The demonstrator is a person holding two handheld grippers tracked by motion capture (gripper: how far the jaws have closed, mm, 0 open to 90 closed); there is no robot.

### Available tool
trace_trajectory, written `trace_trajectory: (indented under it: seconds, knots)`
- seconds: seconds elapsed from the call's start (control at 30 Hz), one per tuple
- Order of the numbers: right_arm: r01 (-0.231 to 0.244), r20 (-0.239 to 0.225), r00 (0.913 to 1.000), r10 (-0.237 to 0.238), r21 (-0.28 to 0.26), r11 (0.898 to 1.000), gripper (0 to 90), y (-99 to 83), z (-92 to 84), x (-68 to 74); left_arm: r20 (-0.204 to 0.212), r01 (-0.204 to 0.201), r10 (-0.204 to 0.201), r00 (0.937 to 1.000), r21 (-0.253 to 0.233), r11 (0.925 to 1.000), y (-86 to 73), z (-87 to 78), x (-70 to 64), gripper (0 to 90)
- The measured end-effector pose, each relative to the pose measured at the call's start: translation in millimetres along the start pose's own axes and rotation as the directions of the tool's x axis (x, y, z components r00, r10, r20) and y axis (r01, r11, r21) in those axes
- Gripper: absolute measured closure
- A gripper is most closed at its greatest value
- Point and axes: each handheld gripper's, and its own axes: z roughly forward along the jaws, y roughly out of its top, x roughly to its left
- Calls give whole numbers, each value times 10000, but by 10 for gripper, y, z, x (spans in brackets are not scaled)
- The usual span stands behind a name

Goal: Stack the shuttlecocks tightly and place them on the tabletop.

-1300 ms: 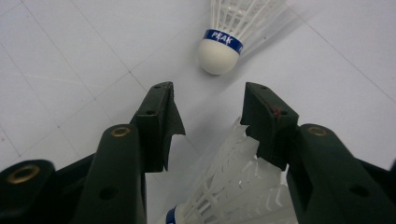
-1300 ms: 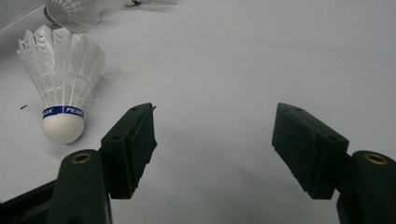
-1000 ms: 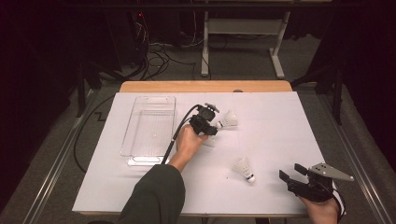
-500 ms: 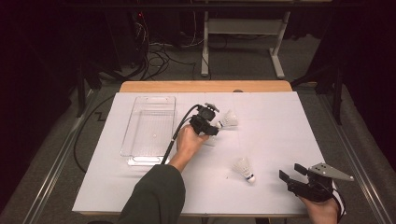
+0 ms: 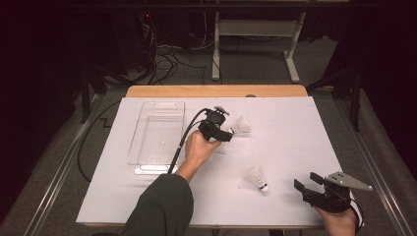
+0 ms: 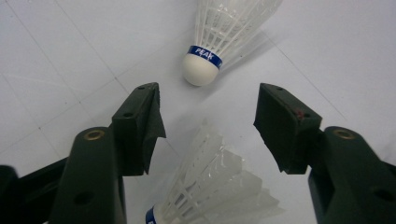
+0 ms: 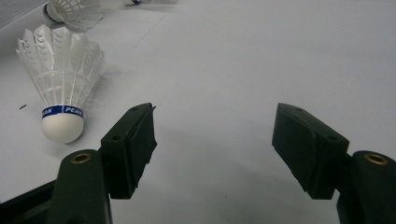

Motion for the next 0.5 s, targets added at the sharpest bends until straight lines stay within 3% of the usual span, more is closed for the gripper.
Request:
trace_trajectory:
  seconds: [0.2, 0.5]
  knots:
    - [-9, 20, 10000, 9, 2, 10000, 308, 0, -1, 1, 439, -42, 49, 9990, -160, 9999, -20, -113, -30, 377]
    - [-11, 44, 10000, 11, 6, 10000, 308, 0, -1, 1, 436, -98, 115, 9990, -396, 9992, -78, -240, -27, 372]
